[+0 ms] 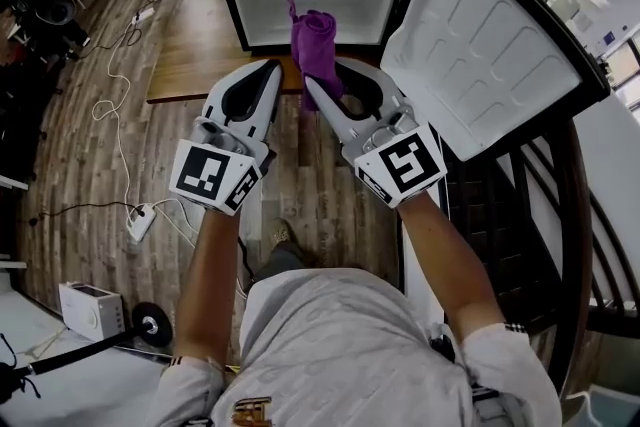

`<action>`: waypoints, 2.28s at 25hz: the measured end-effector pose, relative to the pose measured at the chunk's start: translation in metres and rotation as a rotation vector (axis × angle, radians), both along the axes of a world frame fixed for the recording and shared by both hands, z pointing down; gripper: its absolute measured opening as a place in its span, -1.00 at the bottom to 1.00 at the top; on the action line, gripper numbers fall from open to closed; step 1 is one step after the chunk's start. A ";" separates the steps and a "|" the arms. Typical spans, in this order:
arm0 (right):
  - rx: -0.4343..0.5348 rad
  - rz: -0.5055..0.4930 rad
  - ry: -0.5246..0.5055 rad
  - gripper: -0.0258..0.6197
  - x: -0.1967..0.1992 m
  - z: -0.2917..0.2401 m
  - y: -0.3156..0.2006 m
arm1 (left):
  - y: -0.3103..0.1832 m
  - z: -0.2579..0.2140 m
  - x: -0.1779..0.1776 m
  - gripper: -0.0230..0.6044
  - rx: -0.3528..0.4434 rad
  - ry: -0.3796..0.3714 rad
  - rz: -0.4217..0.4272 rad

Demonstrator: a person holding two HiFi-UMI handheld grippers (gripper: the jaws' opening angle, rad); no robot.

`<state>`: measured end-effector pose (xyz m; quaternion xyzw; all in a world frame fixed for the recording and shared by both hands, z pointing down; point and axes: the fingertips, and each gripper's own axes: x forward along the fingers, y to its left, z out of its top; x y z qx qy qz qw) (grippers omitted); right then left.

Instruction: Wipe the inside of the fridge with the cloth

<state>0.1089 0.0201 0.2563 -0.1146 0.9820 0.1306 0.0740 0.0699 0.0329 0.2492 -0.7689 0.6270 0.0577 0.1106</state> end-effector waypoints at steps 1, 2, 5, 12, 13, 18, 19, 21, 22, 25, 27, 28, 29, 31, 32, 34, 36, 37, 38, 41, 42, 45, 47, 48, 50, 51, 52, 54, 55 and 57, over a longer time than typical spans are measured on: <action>0.000 0.007 0.001 -0.60 -0.009 0.000 -0.005 | -0.006 0.000 -0.009 -0.93 -0.001 -0.002 0.007; 0.001 0.014 0.002 -0.60 -0.018 0.000 -0.011 | -0.013 0.001 -0.018 -0.93 -0.002 -0.005 0.015; 0.004 0.046 0.005 -0.60 -0.049 -0.003 -0.030 | -0.033 0.000 -0.048 -0.93 -0.007 -0.010 0.049; 0.009 0.117 0.016 -0.60 -0.114 -0.007 -0.070 | -0.079 -0.005 -0.114 -0.93 -0.006 -0.013 0.119; 0.009 0.128 0.020 -0.60 -0.120 -0.005 -0.075 | -0.086 -0.003 -0.119 -0.93 -0.007 -0.011 0.131; 0.022 0.190 0.041 -0.60 -0.145 -0.002 -0.092 | -0.106 0.004 -0.142 -0.93 -0.002 -0.008 0.198; 0.023 0.202 0.046 -0.59 -0.150 -0.002 -0.095 | -0.110 0.005 -0.145 -0.93 -0.001 -0.012 0.207; 0.018 0.225 0.060 -0.59 -0.156 -0.001 -0.101 | -0.119 0.008 -0.150 -0.93 0.000 -0.014 0.226; 0.023 0.235 0.068 -0.59 -0.158 0.000 -0.105 | -0.124 0.009 -0.151 -0.93 0.000 -0.012 0.236; 0.049 0.260 0.105 -0.59 -0.159 0.004 -0.114 | -0.134 0.013 -0.150 -0.93 -0.003 0.001 0.261; 0.056 0.275 0.123 -0.59 -0.157 0.004 -0.123 | -0.143 0.011 -0.147 -0.93 -0.012 0.009 0.271; 0.057 0.284 0.129 -0.59 -0.157 0.005 -0.129 | -0.148 0.011 -0.147 -0.93 -0.015 0.010 0.276; 0.057 0.294 0.137 -0.59 -0.157 0.006 -0.135 | -0.153 0.011 -0.147 -0.93 -0.017 0.007 0.279; 0.053 0.319 0.158 -0.59 -0.157 0.009 -0.147 | -0.160 0.013 -0.150 -0.93 -0.019 0.003 0.280; 0.052 0.330 0.169 -0.59 -0.156 0.011 -0.153 | -0.164 0.013 -0.151 -0.93 -0.020 0.004 0.278; 0.055 0.352 0.195 -0.59 -0.155 0.011 -0.166 | -0.174 0.012 -0.150 -0.93 -0.023 0.005 0.275; 0.065 0.379 0.231 -0.59 -0.151 0.010 -0.181 | -0.186 0.013 -0.146 -0.93 -0.024 -0.005 0.279; 0.073 0.389 0.245 -0.59 -0.149 0.009 -0.189 | -0.192 0.014 -0.143 -0.93 -0.025 -0.011 0.280; 0.082 0.394 0.254 -0.59 -0.147 0.009 -0.196 | -0.198 0.014 -0.140 -0.93 -0.026 -0.014 0.280; 0.112 0.396 0.275 -0.59 -0.142 0.006 -0.213 | -0.214 0.014 -0.134 -0.93 -0.024 -0.016 0.274; 0.120 0.400 0.285 -0.59 -0.141 0.005 -0.217 | -0.219 0.013 -0.132 -0.93 -0.023 -0.015 0.272; 0.157 0.414 0.324 -0.59 -0.141 0.004 -0.228 | -0.230 0.013 -0.130 -0.93 -0.021 -0.008 0.263; 0.197 0.431 0.357 -0.59 -0.140 0.004 -0.237 | -0.239 0.014 -0.128 -0.93 -0.020 -0.004 0.262; 0.214 0.447 0.376 -0.59 -0.139 0.003 -0.242 | -0.243 0.014 -0.127 -0.93 -0.021 -0.002 0.262; 0.237 0.496 0.422 -0.59 -0.137 0.004 -0.254 | -0.250 0.015 -0.127 -0.93 -0.025 0.002 0.268; 0.249 0.523 0.447 -0.59 -0.136 0.004 -0.260 | -0.254 0.015 -0.127 -0.93 -0.027 0.005 0.274; 0.265 0.550 0.473 -0.59 -0.135 0.004 -0.265 | -0.257 0.016 -0.127 -0.93 -0.028 0.007 0.281; 0.302 0.602 0.527 -0.59 -0.136 0.004 -0.275 | -0.262 0.016 -0.127 -0.93 -0.029 0.012 0.303; 0.320 0.626 0.553 -0.59 -0.137 0.005 -0.280 | -0.263 0.017 -0.127 -0.93 -0.029 0.014 0.313; 0.355 0.668 0.606 -0.59 -0.140 0.009 -0.287 | -0.265 0.019 -0.129 -0.93 -0.031 0.019 0.330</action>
